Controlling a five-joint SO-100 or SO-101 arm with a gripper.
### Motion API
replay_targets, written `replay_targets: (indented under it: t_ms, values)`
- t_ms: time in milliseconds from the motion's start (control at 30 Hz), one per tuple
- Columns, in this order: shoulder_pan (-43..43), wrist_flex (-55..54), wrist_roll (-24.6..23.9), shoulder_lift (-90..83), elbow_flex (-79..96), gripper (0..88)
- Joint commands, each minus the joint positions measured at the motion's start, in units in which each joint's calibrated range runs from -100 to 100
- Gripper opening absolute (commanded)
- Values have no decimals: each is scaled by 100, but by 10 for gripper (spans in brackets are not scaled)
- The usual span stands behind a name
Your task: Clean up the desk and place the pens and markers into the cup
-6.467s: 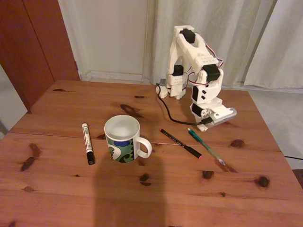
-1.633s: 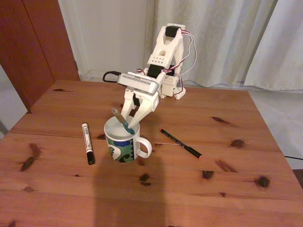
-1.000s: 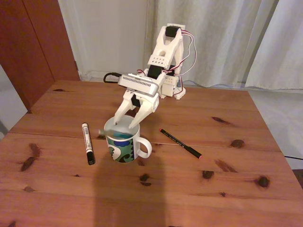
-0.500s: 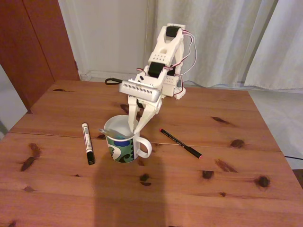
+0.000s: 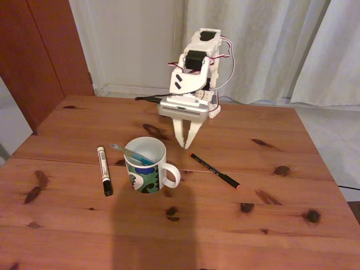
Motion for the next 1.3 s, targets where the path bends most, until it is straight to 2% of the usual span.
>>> replay_targets:
  t_ms: [0,600,767,967,1267]
  values:
    - [-163,139,42,-263,-374,8]
    - [-927,139,990,1474,-1104,9]
    - [-1248,139,979,1507,-1023,22]
    - [-1393,130,974,1516,-1014,131]
    - [-1401,147,1016,1979,-1014,140]
